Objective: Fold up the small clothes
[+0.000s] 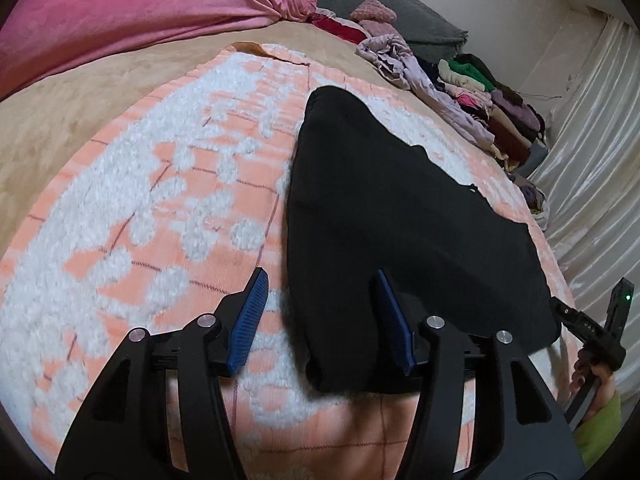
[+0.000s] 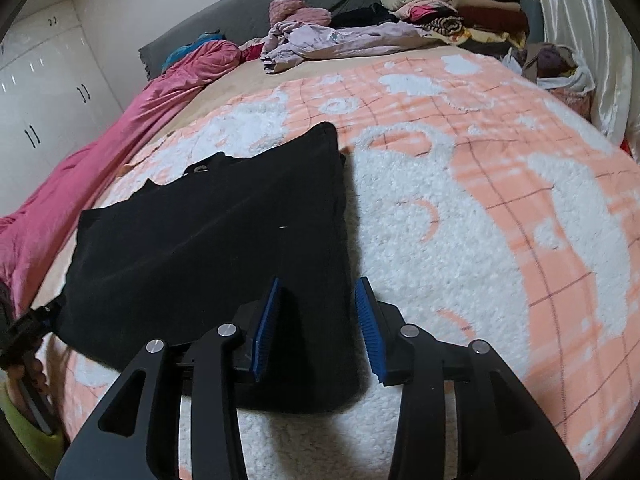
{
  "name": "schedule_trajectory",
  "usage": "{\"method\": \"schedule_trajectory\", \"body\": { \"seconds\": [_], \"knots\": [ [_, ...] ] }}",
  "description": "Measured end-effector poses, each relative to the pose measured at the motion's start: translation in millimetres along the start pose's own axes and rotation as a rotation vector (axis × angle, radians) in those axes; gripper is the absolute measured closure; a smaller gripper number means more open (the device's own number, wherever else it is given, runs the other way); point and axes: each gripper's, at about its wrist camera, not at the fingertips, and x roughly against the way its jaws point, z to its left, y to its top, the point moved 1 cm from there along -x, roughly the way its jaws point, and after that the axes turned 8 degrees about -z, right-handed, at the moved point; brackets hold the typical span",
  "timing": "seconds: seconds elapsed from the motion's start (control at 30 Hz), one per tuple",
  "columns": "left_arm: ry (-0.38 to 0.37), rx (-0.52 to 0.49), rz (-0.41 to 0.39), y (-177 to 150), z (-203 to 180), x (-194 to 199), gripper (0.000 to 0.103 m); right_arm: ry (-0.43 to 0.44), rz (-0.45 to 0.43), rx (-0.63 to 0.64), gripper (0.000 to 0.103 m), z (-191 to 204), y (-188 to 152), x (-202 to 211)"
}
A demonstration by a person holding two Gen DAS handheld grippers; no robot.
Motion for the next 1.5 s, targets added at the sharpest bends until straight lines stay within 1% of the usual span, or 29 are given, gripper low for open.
{"method": "schedule_trajectory", "body": {
  "seconds": [0.07, 0.1, 0.13, 0.17, 0.2, 0.23, 0.33, 0.37, 0.4, 0.5, 0.63, 0.7, 0.77, 0.87, 0.97, 1.03, 1.1, 1.17, 1.23, 1.3, 1.33, 1.5],
  "knots": [
    [0.005, -0.004, -0.004, -2, -1, 2, 0.057, 0.01, 0.006, -0.01, 0.066, 0, -1, -1],
    [0.01, -0.016, -0.006, -4, -3, 3, 0.063, 0.024, 0.01, -0.019, 0.066, -1, -1, -1],
    [0.002, -0.031, -0.005, -5, -6, 4, 0.075, 0.034, 0.01, -0.022, 0.072, -1, -2, -1],
    [-0.002, -0.042, -0.005, -7, -9, 4, 0.079, 0.043, 0.008, -0.018, 0.079, -1, -2, -1],
    [0.006, -0.065, -0.01, -9, -14, 5, 0.085, 0.05, 0.003, -0.009, 0.084, 0, -3, 0],
    [0.018, -0.096, -0.017, -10, -18, 5, 0.09, 0.052, -0.002, -0.003, 0.094, 1, -3, 2],
    [0.06, -0.205, -0.044, -13, -33, 11, 0.092, 0.038, -0.03, 0.016, 0.095, 1, -2, 14],
    [0.064, -0.216, -0.048, -14, -33, 12, 0.092, 0.03, -0.037, 0.019, 0.095, -1, -2, 17],
    [0.066, -0.218, -0.046, -14, -32, 12, 0.092, 0.017, -0.044, 0.02, 0.095, -4, -2, 21],
    [0.068, -0.203, -0.014, -15, -25, 6, 0.09, -0.003, -0.013, 0.019, 0.095, -14, -10, 15],
    [0.086, -0.231, -0.018, -16, -27, 5, 0.087, -0.024, -0.001, 0.011, 0.093, -15, -17, 6],
    [0.088, -0.228, -0.02, -16, -27, 5, 0.084, -0.036, -0.001, 0.018, 0.092, -13, -17, 7],
    [0.089, -0.218, -0.025, -16, -26, 7, 0.08, -0.052, -0.005, 0.035, 0.083, -11, -16, 9],
    [0.09, -0.211, -0.029, -16, -26, 9, 0.078, -0.068, -0.011, 0.032, 0.075, -11, -16, 14],
    [0.09, -0.213, -0.035, -16, -26, 12, 0.077, -0.071, -0.015, 0.02, 0.071, -12, -17, 18],
    [0.094, -0.213, -0.036, -17, -26, 14, 0.074, -0.079, -0.018, 0.018, 0.064, -12, -18, 21],
    [0.095, -0.208, -0.037, -17, -25, 15, 0.072, -0.08, -0.022, 0.014, 0.062, -11, -19, 23],
    [0.097, -0.205, -0.038, -17, -24, 16, 0.07, -0.081, -0.022, 0.014, 0.057, -10, -19, 25],
    [0.098, -0.203, -0.039, -17, -23, 18, 0.068, -0.081, -0.024, 0.014, 0.054, -8, -20, 27],
    [0.1, -0.203, -0.041, -17, -23, 19, 0.066, -0.083, -0.024, 0.016, 0.049, -6, -20, 29],
    [0.101, -0.203, -0.042, -17, -22, 20, 0.066, -0.083, -0.026, 0.016, 0.045, -5, -20, 30],
    [0.106, -0.196, -0.045, -17, -20, 23, 0.059, -0.086, -0.038, 0.022, 0.034, 2, -21, 37]
  ]
}}
